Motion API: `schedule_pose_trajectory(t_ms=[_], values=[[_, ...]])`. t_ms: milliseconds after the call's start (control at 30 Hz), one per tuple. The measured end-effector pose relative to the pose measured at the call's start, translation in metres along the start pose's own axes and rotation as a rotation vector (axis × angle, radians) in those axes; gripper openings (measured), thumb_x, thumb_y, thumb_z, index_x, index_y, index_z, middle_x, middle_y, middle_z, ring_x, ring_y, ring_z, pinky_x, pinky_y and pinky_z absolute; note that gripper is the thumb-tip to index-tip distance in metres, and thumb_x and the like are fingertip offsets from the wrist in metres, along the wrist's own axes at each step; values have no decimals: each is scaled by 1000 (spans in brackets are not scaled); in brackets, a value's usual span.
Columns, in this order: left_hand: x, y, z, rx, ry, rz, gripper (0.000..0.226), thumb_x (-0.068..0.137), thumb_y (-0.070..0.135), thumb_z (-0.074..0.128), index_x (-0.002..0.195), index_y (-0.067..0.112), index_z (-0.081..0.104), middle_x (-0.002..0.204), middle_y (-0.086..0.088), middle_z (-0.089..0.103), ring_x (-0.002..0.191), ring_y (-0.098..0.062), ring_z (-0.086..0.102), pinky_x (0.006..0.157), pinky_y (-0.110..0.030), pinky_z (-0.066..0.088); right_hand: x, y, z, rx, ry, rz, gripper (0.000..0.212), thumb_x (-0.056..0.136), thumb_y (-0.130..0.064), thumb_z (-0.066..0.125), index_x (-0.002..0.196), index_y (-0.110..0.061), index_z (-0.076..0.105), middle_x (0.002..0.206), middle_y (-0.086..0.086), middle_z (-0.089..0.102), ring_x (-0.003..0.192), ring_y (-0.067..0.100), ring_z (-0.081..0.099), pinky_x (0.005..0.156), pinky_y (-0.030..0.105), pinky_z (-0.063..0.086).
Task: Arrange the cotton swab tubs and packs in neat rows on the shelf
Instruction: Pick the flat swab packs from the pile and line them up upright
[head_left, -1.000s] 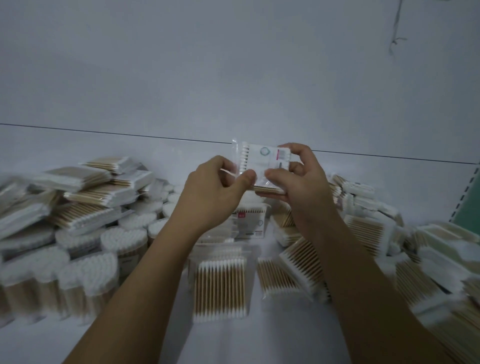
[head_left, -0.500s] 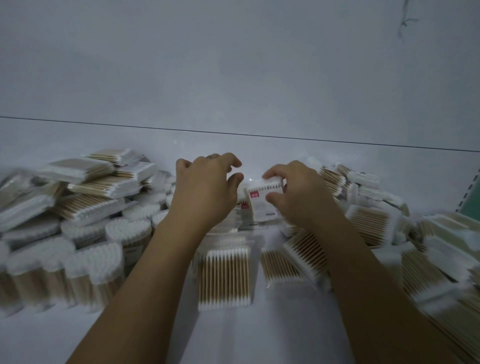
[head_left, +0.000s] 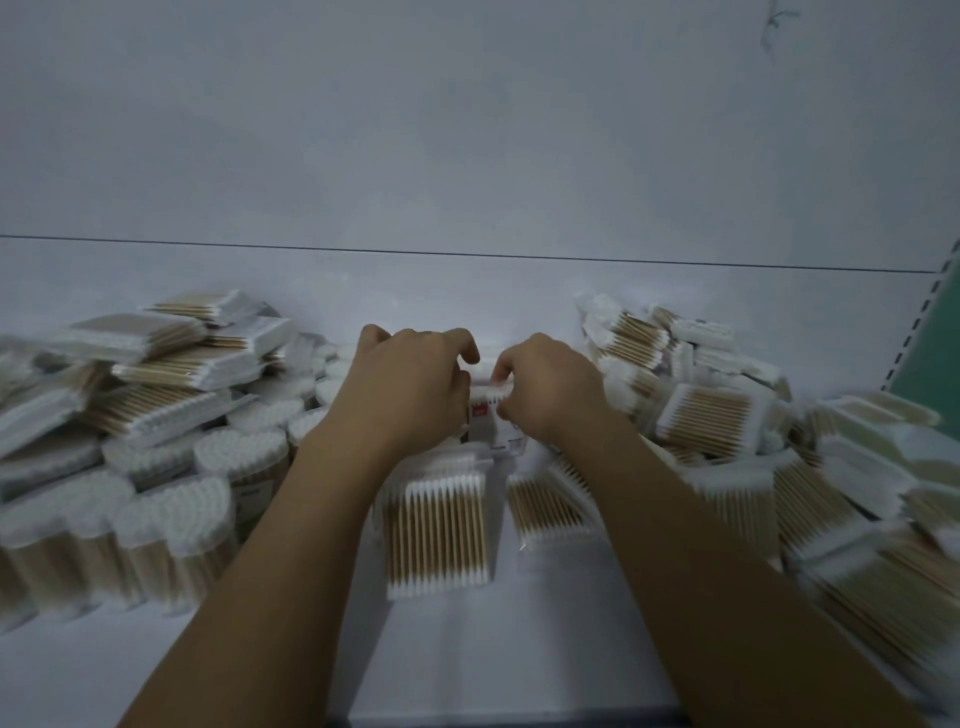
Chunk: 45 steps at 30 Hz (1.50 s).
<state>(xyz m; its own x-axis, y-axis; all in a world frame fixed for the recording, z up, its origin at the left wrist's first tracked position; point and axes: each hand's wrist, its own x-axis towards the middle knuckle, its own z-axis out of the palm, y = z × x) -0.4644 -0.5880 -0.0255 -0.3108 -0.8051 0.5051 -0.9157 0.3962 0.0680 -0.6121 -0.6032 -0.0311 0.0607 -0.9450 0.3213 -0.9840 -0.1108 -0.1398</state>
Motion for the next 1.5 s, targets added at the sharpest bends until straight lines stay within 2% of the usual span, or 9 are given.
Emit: schedule_pose_trajectory(t_ms=[200, 433, 533, 867, 1000, 1067, 1200, 1367, 1500], values=[[1, 0, 1, -15, -8, 15, 26, 98, 30, 42, 120, 31, 56, 110, 12, 68, 102, -13, 58, 98, -35, 23, 2, 3, 2, -31, 41, 25, 37, 89, -19, 67, 124, -27, 58, 119, 0, 57, 105, 22, 58, 78, 29, 40], [1, -2, 1, -11, -21, 9, 25, 100, 32, 42, 120, 32, 57, 111, 12, 68, 103, -13, 58, 99, -35, 23, 7, 2, 4, -56, 55, 80, 19, 85, -17, 71, 103, -22, 68, 104, 1, 65, 93, 22, 62, 72, 29, 46], [1, -2, 1, -18, -26, 8, 25, 99, 30, 42, 119, 31, 57, 108, 12, 69, 104, -13, 58, 97, -34, 22, 8, 6, 4, -34, 53, 113, 18, 85, -15, 71, 102, -20, 69, 101, 1, 67, 89, 22, 63, 67, 27, 42], [0, -1, 1, -17, -47, 15, 29, 98, 25, 41, 120, 32, 58, 109, 11, 69, 104, -13, 58, 98, -34, 22, 7, 6, 4, -27, -20, -15, 33, 92, -25, 62, 125, -28, 64, 129, 0, 59, 115, 22, 57, 89, 30, 45], [-1, 0, -1, -62, -62, 52, 26, 99, 28, 44, 120, 33, 59, 114, 13, 67, 108, -11, 57, 100, -34, 23, -5, 14, -18, -44, -105, -100, 63, 86, -42, 67, 144, -33, 42, 138, 3, 49, 127, 24, 45, 106, 40, 35], [-2, 1, -4, -125, -60, 84, 24, 98, 30, 48, 118, 32, 62, 116, 14, 66, 111, -10, 56, 102, -33, 24, -15, 21, -37, 23, -130, -131, 60, 83, -40, 72, 138, -32, 50, 134, -1, 53, 122, 19, 48, 105, 39, 37], [-4, 8, -8, -185, -74, 142, 20, 96, 31, 53, 111, 32, 66, 112, 14, 67, 109, -11, 58, 107, -38, 32, -35, 32, -62, 60, -299, -119, 57, 73, -43, 81, 125, -33, 61, 110, -10, 60, 101, 10, 56, 93, 31, 46], [-7, 12, -7, -237, -117, 163, 18, 94, 36, 55, 107, 34, 67, 108, 15, 68, 104, -11, 59, 106, -40, 34, -47, 42, -76, 26, -302, -66, 77, 61, -53, 85, 130, -37, 54, 123, -12, 57, 109, 12, 55, 90, 32, 46], [-6, 15, -3, -256, -114, 183, 17, 92, 40, 57, 105, 36, 66, 106, 17, 67, 99, -8, 59, 105, -40, 35, -42, 37, -64, -133, -369, -29, 89, 64, -41, 88, 141, -26, 46, 137, -2, 52, 122, 19, 51, 95, 30, 43]])
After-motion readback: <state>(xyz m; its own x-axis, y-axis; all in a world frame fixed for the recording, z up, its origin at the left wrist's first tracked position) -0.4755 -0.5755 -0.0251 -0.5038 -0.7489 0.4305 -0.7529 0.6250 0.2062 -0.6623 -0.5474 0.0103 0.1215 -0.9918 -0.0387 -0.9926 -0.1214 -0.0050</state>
